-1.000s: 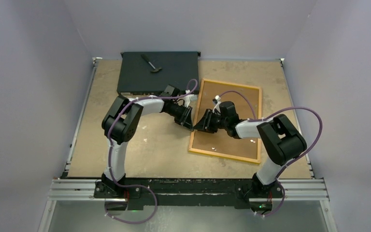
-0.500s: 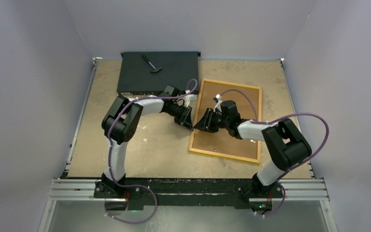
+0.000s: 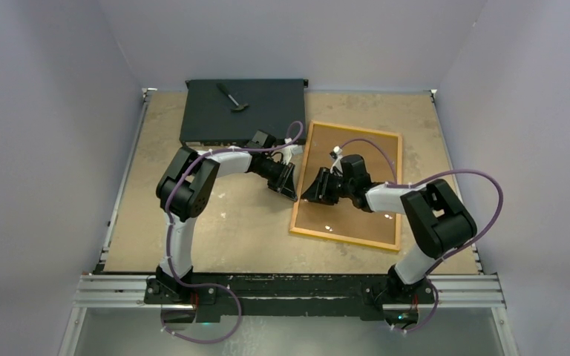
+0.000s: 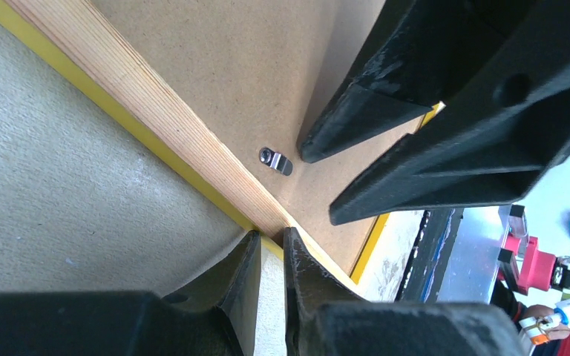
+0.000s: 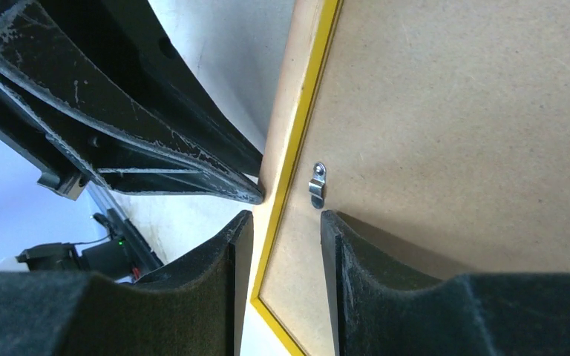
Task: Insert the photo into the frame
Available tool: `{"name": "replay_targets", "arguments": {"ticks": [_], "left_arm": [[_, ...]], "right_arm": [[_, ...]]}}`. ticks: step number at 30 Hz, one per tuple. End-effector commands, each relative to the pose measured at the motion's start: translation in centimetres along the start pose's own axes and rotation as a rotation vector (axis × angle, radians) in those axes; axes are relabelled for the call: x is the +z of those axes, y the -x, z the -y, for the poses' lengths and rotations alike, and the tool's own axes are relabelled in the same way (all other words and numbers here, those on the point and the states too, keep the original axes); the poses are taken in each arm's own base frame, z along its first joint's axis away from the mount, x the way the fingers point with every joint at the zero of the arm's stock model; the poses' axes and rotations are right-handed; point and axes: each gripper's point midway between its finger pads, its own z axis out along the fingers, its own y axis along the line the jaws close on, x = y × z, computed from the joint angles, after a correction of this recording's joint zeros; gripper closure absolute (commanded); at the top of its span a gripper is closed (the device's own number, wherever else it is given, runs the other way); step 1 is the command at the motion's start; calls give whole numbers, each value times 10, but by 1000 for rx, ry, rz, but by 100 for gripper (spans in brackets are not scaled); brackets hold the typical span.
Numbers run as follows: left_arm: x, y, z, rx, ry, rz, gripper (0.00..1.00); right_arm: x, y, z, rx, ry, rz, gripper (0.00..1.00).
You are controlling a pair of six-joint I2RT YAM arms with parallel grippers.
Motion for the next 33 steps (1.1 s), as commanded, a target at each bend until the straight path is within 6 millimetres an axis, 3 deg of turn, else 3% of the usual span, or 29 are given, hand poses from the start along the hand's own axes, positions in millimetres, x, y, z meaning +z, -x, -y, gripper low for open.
{"name": "replay_targets", "arguments": {"ticks": [1,11,33], "left_arm": [[10,-24,-5,2,24,-61,97],[10,-25,-4,-3,18,-63,98],[11,-26,-4,-11,10,-69,100]], "right_arm": [[8,13,2,-33,-1,47,57],[14,2,12,-11,4,31,58],[11,-23,15,59,-4,10,63]]}}
